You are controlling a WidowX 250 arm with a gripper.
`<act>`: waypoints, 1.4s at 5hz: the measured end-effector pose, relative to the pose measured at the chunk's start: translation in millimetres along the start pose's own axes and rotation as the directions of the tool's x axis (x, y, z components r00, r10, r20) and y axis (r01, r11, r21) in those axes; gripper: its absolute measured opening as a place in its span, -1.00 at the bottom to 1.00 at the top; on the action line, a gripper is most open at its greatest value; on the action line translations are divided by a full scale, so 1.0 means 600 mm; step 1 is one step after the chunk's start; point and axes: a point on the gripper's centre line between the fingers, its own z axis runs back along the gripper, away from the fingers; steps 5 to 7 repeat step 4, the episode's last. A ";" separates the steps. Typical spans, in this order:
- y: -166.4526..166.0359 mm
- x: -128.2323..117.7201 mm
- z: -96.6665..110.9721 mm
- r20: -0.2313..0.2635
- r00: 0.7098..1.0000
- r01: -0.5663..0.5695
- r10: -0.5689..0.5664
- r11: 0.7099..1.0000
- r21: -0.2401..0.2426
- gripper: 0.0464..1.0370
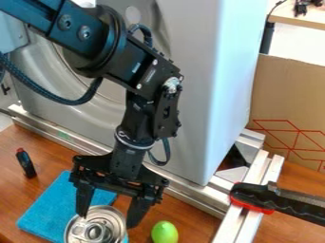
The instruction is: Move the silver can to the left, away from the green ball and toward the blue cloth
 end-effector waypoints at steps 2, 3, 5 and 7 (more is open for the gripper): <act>0.000 -0.006 0.039 0.052 0.998 0.031 -0.025 0.994 -0.107 0.92; 0.021 0.003 0.066 0.104 0.994 0.058 -0.040 0.982 -0.181 0.92; 0.028 0.006 0.072 0.146 0.983 0.131 -0.108 0.978 -0.162 0.92; 0.028 0.006 0.072 0.146 0.983 0.131 -0.108 0.978 -0.162 0.92</act>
